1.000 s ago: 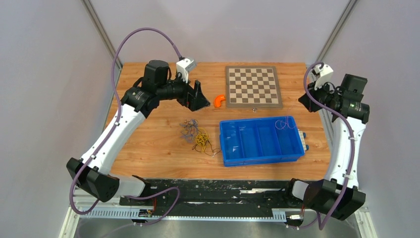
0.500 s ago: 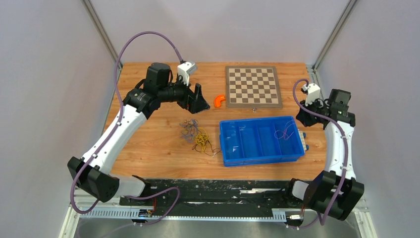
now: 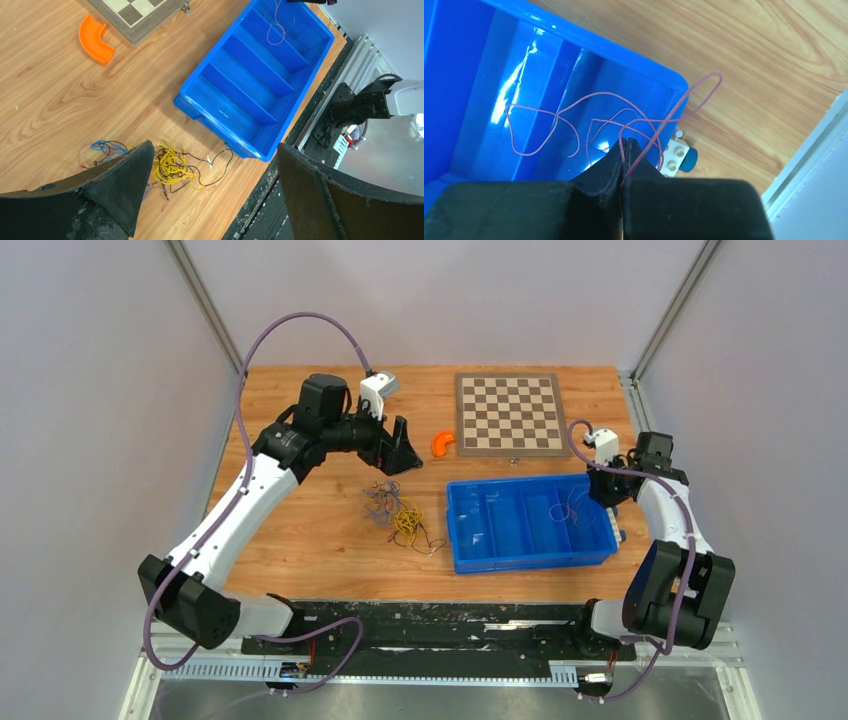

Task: Untangle the cables

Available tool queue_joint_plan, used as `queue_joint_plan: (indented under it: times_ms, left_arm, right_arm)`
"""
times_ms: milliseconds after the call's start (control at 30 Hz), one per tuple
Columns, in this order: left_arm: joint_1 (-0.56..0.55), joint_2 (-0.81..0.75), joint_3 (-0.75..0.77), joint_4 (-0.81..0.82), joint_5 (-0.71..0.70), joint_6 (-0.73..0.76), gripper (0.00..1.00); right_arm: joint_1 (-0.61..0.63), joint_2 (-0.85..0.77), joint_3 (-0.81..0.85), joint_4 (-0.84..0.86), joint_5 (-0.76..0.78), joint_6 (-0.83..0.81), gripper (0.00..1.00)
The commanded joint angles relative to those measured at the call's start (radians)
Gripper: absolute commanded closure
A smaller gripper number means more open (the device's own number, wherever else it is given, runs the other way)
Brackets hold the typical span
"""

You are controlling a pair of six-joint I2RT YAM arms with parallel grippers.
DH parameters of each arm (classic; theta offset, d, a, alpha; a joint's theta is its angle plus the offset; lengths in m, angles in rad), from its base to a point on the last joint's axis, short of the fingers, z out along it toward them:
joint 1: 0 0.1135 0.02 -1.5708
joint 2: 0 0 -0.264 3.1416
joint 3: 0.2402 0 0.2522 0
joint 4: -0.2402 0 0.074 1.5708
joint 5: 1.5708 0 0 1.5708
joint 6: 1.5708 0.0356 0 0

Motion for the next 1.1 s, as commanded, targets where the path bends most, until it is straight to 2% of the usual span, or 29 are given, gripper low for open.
queue_joint_plan:
  times_ms: [0, 100, 233, 567, 1067]
  left_arm:
    - [0.007, -0.048, -0.016, 0.024, -0.010, 0.027, 0.00]
    - [0.007, -0.050, -0.017, 0.024, -0.011, 0.025, 0.00]
    - [0.009, -0.046, -0.019, 0.029, -0.008, 0.018, 0.00]
    - [0.009, -0.052, -0.025, 0.031, -0.012, 0.024, 0.00]
    - [0.011, -0.060, -0.057, 0.058, -0.013, 0.014, 0.00]
  right_arm:
    - [-0.019, -0.037, 0.049, 0.062, 0.081, -0.042, 1.00]
    - [-0.024, -0.126, 0.134, 0.018, 0.068, -0.021, 1.00]
    - [-0.023, -0.171, 0.167, -0.009, 0.042, -0.005, 1.00]
    - [0.000, -0.180, 0.099, 0.026, 0.174, -0.044, 1.00]
    - [0.172, -0.250, -0.099, 0.078, 0.285, -0.075, 1.00]
